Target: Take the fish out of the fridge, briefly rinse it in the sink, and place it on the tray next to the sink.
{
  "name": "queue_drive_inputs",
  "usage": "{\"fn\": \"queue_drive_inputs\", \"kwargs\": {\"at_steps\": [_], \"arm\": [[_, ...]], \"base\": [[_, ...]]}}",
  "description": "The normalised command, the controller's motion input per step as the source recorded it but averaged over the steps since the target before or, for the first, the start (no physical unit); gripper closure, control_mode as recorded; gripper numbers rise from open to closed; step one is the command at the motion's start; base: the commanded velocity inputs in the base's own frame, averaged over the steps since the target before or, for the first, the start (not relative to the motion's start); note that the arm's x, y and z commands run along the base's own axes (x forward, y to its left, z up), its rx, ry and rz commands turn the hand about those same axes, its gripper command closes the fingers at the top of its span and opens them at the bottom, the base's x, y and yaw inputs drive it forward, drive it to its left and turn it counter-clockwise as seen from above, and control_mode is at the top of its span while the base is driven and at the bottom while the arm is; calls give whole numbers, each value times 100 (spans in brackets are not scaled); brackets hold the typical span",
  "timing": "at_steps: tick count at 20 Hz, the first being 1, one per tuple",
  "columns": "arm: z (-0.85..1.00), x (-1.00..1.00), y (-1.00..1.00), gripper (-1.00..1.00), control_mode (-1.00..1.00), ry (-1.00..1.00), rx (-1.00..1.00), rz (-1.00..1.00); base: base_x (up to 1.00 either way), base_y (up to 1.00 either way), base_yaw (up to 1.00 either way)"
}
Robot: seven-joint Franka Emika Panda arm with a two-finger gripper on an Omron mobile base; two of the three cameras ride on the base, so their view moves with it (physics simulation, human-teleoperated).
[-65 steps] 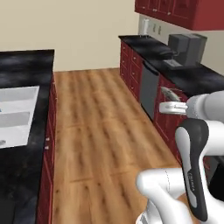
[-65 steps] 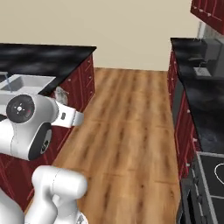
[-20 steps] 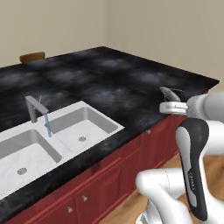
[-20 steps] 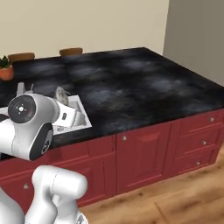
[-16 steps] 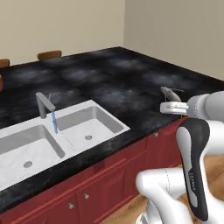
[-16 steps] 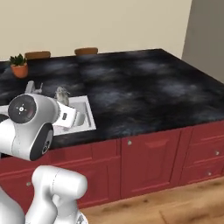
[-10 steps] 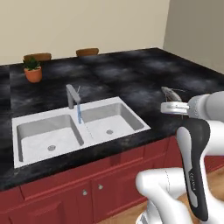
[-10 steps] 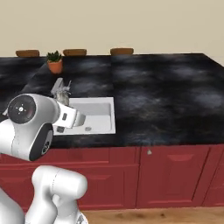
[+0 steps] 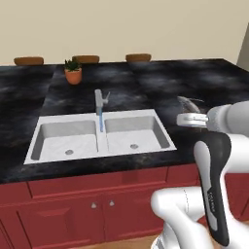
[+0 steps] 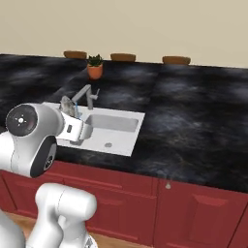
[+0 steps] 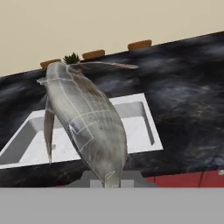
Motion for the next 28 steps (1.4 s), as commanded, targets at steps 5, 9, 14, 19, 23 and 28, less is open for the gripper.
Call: {"fn": "queue_drive_inputs", "kwargs": {"at_steps": [5,9,14,19,23,28], "arm": [[0,0,0,100,100,0,0,0],[0,0,0,100,100,0,0,0],[0,0,0,100,100,0,0,0],[-18,85,-1,100,-100,36,3,7],[-32,100,-19,100,-100,60,6,25],[-16,100,-36,100,-100,55,12,30]], "base": [[49,-8,14],[54,64,9],[18,41,1],[0,0,0],[0,0,0],[0,0,0]]}}
